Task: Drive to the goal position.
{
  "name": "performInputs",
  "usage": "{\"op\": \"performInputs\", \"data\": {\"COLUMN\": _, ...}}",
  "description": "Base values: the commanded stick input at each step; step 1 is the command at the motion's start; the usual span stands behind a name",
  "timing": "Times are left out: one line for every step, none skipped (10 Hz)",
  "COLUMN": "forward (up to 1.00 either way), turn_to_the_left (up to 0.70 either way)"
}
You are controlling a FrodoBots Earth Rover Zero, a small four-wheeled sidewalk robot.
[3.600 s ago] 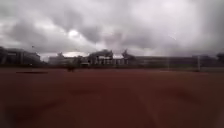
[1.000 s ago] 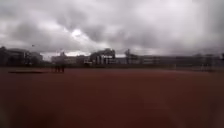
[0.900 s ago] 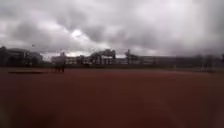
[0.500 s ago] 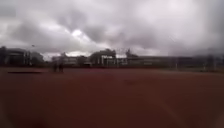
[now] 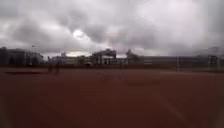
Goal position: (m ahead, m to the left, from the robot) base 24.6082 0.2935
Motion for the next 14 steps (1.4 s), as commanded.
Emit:
{"op": "performInputs", "data": {"forward": 0.7, "turn_to_the_left": 0.0}}
{"op": "performInputs", "data": {"forward": 0.7, "turn_to_the_left": 0.0}}
{"op": "performInputs", "data": {"forward": 0.7, "turn_to_the_left": 0.0}}
{"op": "performInputs", "data": {"forward": 0.7, "turn_to_the_left": 0.0}}
{"op": "performInputs", "data": {"forward": 0.7, "turn_to_the_left": 0.0}}
{"op": "performInputs", "data": {"forward": 0.7, "turn_to_the_left": 0.0}}
{"op": "performInputs", "data": {"forward": 0.7, "turn_to_the_left": 0.0}}
{"op": "performInputs", "data": {"forward": 0.7, "turn_to_the_left": 0.0}}
{"op": "performInputs", "data": {"forward": 0.7, "turn_to_the_left": 0.0}}
{"op": "performInputs", "data": {"forward": 0.7, "turn_to_the_left": 0.0}}
{"op": "performInputs", "data": {"forward": 0.7, "turn_to_the_left": 0.0}}
{"op": "performInputs", "data": {"forward": 0.7, "turn_to_the_left": 0.0}}
{"op": "performInputs", "data": {"forward": 0.7, "turn_to_the_left": 0.0}}
{"op": "performInputs", "data": {"forward": 0.7, "turn_to_the_left": 0.0}}
